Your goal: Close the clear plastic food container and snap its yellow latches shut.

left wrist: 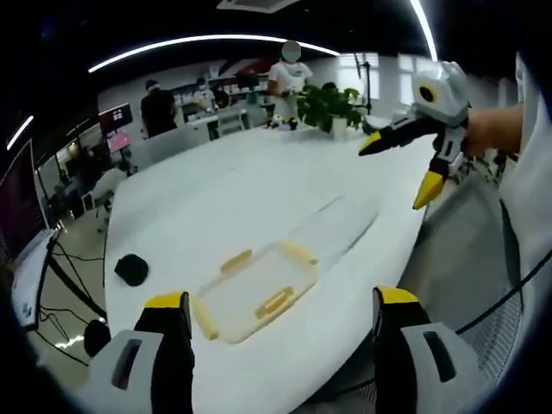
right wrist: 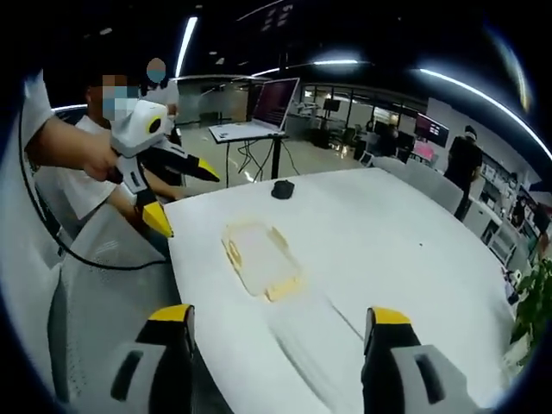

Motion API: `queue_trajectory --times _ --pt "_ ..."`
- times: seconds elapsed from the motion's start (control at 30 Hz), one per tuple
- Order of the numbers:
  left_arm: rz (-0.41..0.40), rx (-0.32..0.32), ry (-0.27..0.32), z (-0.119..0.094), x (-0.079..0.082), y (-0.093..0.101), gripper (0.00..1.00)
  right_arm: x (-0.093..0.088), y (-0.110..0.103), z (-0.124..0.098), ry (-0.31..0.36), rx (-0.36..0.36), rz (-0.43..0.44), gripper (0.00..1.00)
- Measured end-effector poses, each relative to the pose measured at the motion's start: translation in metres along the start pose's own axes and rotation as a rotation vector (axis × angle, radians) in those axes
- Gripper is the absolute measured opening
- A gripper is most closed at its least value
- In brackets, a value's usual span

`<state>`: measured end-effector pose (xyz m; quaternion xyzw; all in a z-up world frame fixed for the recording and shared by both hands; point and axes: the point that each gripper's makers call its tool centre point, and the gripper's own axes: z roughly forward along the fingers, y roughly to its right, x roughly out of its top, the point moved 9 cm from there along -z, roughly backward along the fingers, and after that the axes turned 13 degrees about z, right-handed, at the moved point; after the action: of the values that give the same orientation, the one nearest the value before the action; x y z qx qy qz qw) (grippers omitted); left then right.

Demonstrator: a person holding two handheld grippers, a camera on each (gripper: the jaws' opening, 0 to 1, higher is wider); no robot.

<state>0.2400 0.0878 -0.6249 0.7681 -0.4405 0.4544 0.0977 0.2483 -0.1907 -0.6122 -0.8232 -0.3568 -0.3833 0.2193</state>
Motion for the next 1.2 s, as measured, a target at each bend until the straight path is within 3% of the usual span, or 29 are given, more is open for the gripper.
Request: queue_trajectory --times 0.73,0.97,1.2 --pt "0.107 -0.134 -0.026 0.020 -0.006 -0.030 0.82 0.016 0.006 0.039 -0.069 0.048 -0.122 0.78" --pt "0.184 -0.155 -0.072 0.027 -0.013 -0.045 0.78 0.021 0.008 0.051 -0.091 0.064 -0.164 0.77" --pt "0.205 -0.179 -0.051 0.032 -0.015 -0.056 0.78 0.023 0.009 0.064 -0.109 0.084 -0.193 0.77"
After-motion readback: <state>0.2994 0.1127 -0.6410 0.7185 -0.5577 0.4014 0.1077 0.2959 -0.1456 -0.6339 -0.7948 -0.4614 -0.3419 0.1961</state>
